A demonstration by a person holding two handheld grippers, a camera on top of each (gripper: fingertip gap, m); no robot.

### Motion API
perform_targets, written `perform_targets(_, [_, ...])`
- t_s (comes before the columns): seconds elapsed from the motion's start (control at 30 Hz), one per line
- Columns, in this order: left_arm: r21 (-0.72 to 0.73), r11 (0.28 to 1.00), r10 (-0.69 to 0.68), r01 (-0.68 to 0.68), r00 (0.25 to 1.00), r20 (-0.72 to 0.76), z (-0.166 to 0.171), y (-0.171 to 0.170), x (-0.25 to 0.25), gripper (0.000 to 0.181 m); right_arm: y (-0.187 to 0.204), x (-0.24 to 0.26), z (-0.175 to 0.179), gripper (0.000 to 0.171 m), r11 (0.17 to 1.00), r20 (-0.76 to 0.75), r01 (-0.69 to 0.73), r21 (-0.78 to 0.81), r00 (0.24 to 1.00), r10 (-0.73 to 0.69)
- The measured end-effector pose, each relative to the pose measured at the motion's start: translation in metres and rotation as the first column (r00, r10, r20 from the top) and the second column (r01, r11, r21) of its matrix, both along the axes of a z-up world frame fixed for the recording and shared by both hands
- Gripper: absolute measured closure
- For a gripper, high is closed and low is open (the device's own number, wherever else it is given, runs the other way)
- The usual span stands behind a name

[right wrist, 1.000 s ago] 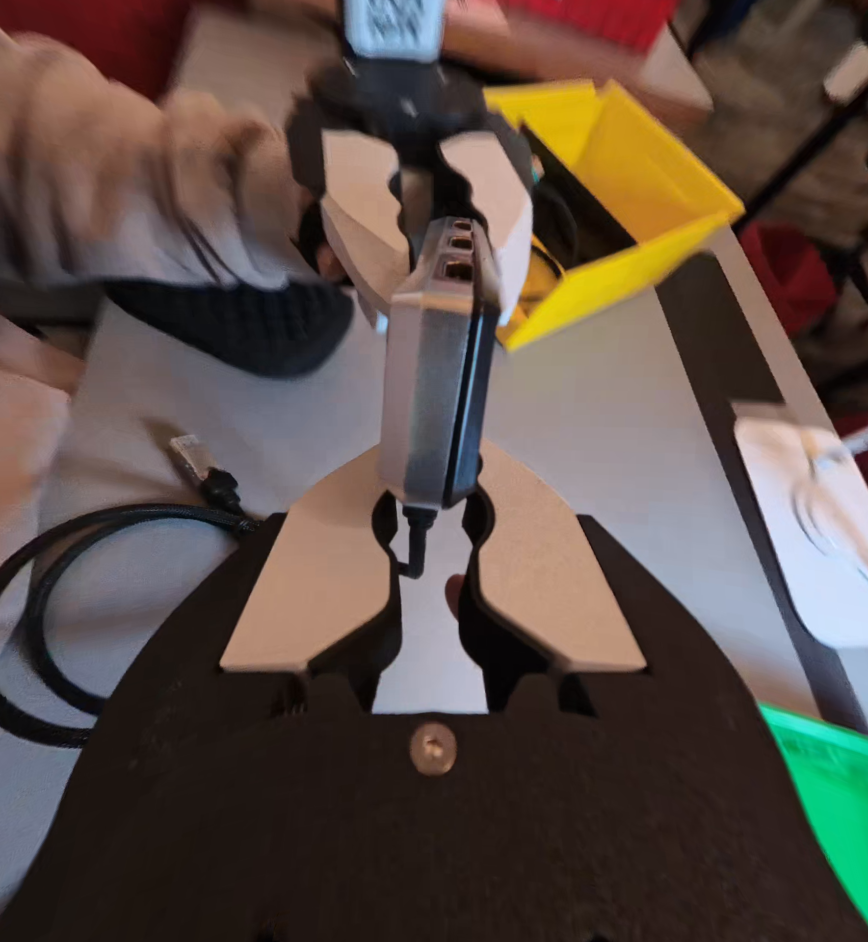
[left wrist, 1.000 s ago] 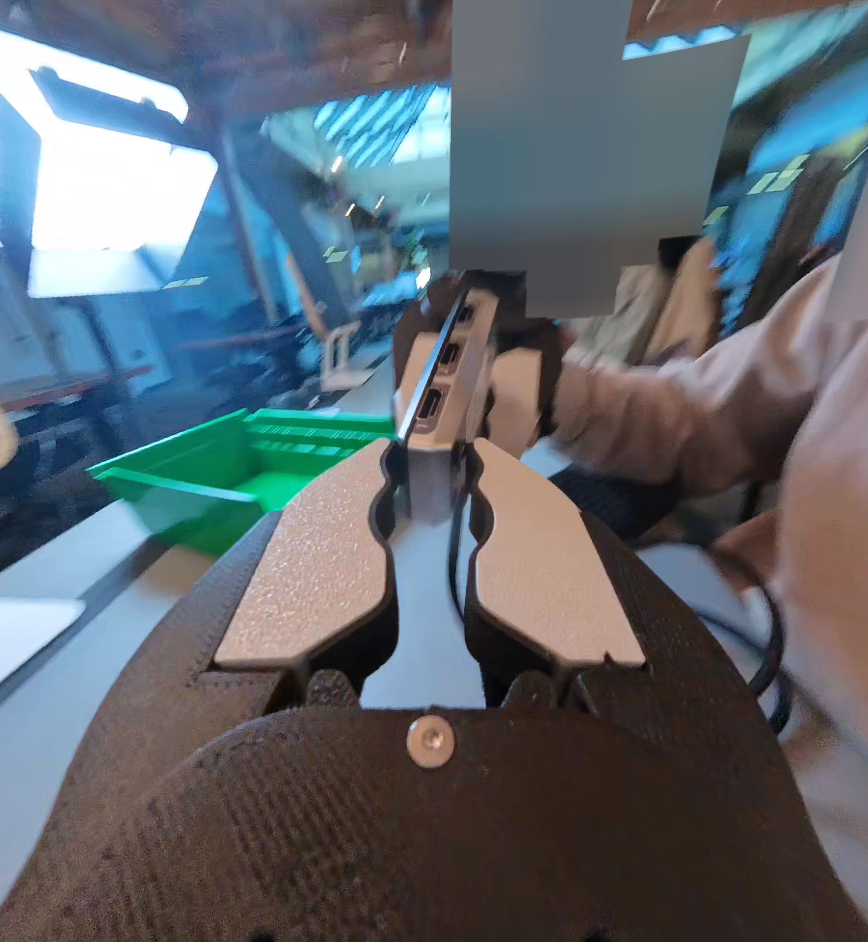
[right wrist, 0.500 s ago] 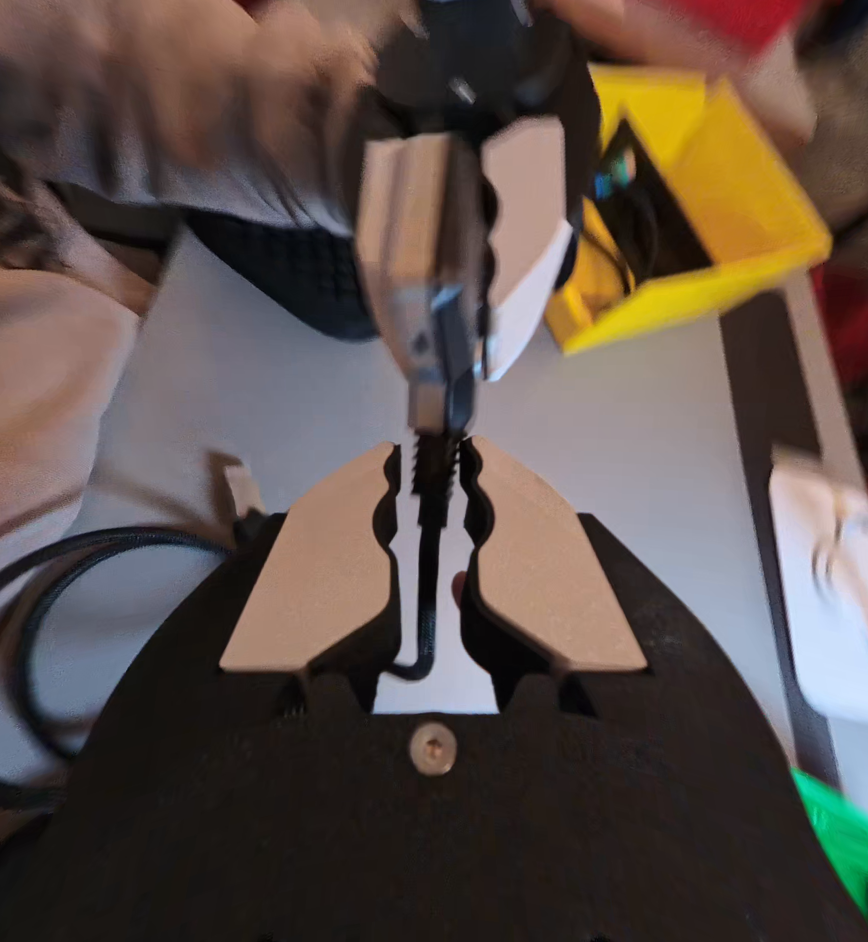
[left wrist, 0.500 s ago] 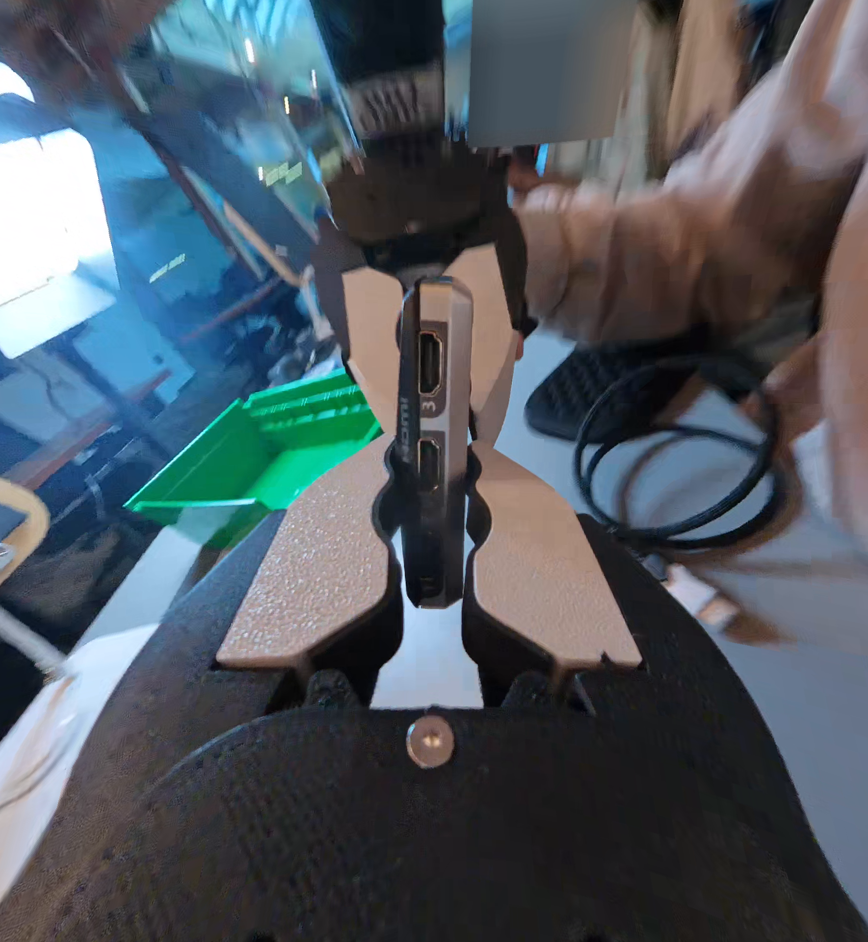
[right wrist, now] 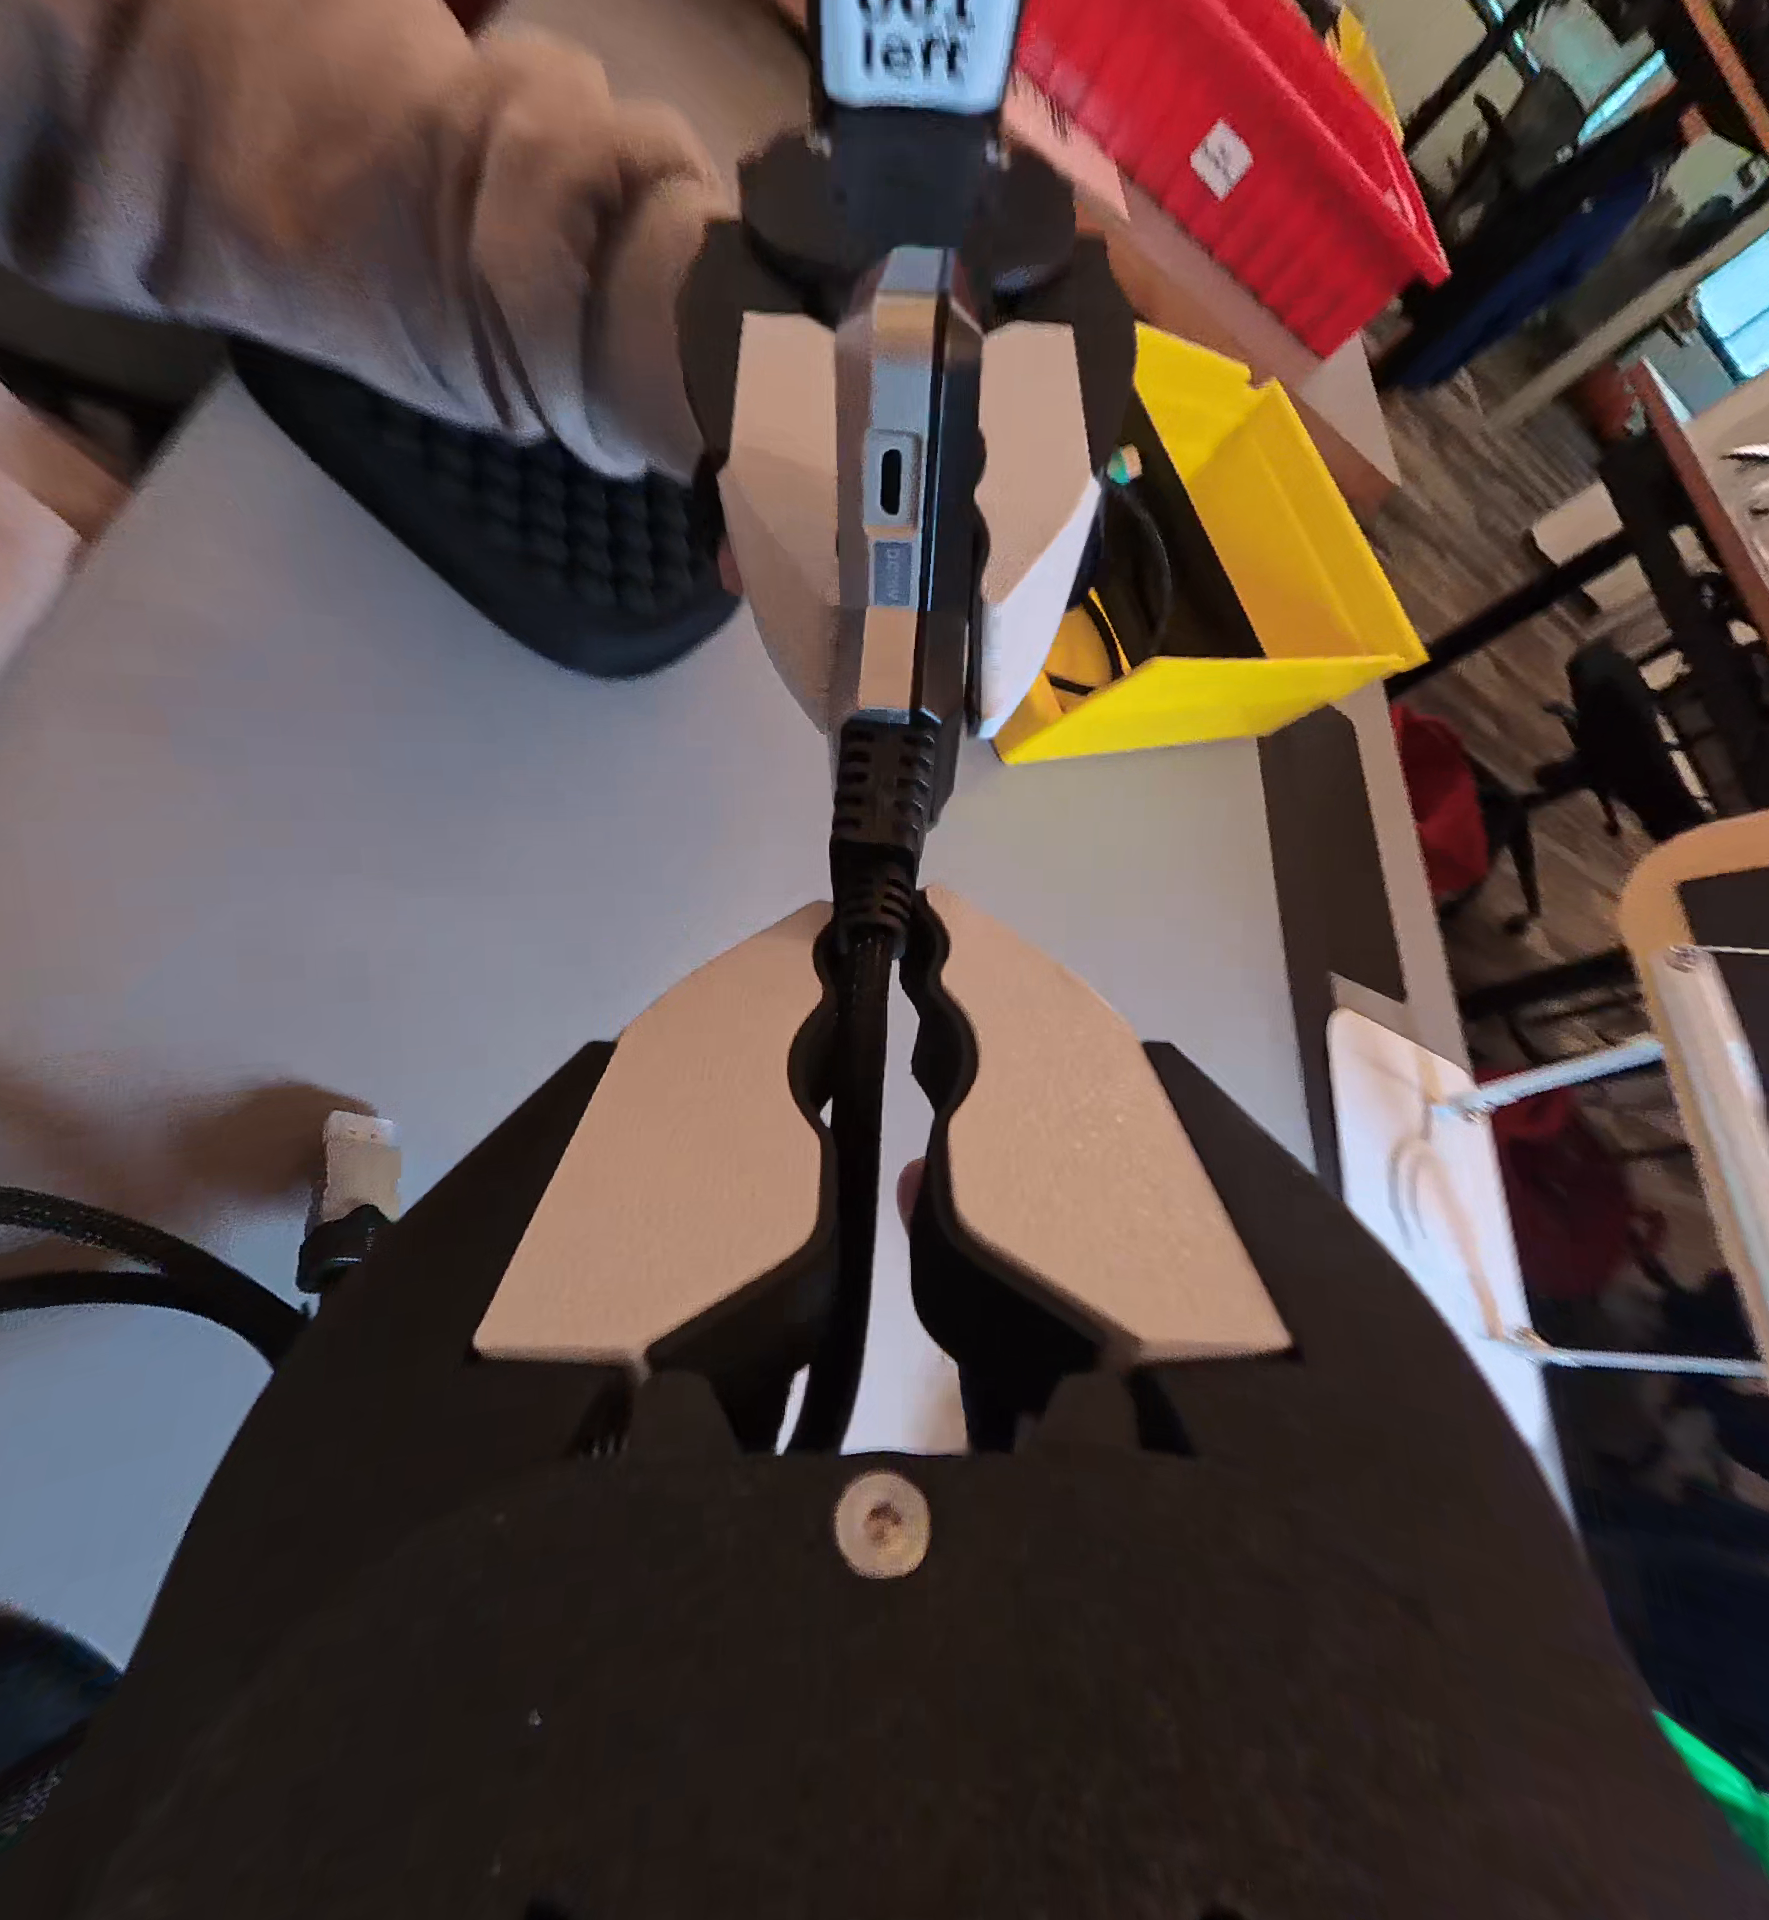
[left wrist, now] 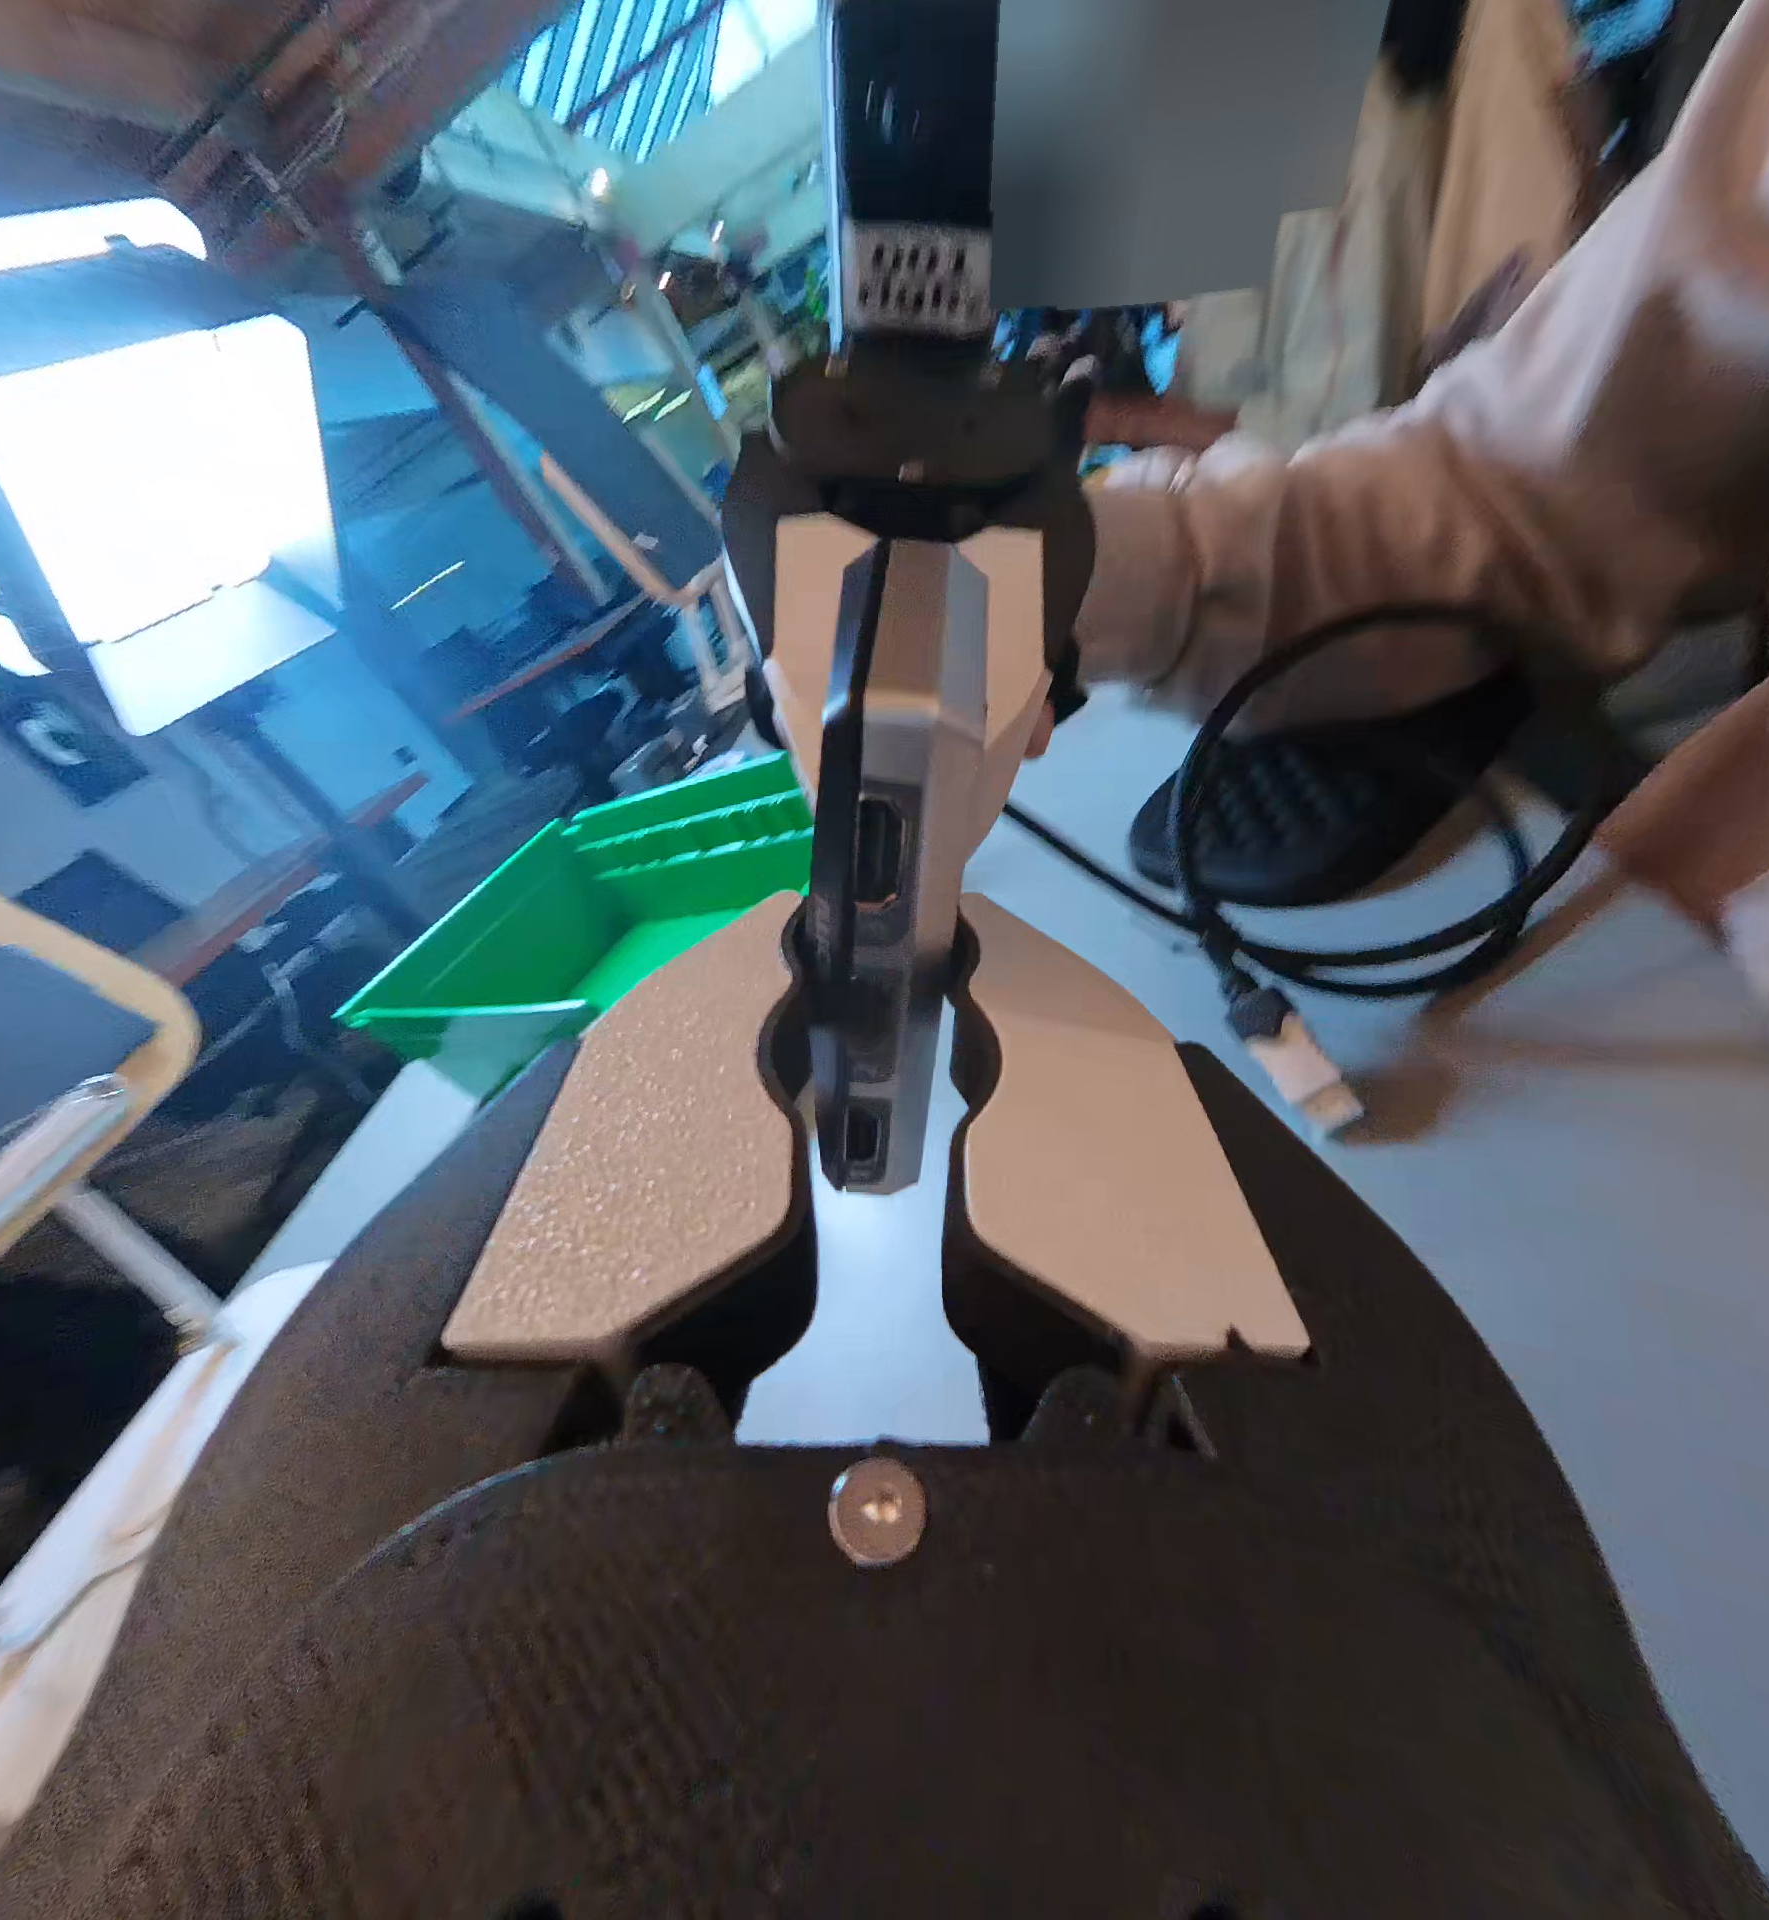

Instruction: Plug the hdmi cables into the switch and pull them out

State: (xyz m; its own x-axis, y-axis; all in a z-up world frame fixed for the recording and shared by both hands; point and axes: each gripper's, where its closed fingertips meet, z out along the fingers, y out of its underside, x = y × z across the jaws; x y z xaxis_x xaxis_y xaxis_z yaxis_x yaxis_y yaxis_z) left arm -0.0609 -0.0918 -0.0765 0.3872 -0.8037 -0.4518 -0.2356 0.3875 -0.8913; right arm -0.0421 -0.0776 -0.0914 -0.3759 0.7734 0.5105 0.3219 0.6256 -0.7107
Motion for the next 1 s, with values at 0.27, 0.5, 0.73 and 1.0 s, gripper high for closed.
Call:
perform_targets(0.27, [0.269,0.948,0.238,-0.171,0.940,-0.244,-0.015,0.011,-0.004,0.158,0.010,0.004,-0.007,0.162,0.967,-0.001,0.049,0.250,0.999,-0.050])
perform_targets(0.5, [0.346,0.924,0.266,-0.166,0.927,-0.266,-0.017,0.010,-0.002,0.159,0.008,0.006,-0.008,0.159,0.968,-0.124,0.052,0.247,0.992,-0.021])
perform_targets(0.73, [0.391,0.910,0.267,-0.137,0.916,-0.299,-0.017,0.002,0.010,0.159,0.004,0.016,-0.003,0.145,0.919,-0.162,0.106,0.380,0.986,-0.046])
perform_targets(1.0, [0.427,0.894,0.308,-0.138,0.881,-0.358,-0.028,0.009,0.018,0.159,-0.006,-0.004,-0.015,0.145,0.848,-0.146,0.116,0.517,0.988,-0.047])
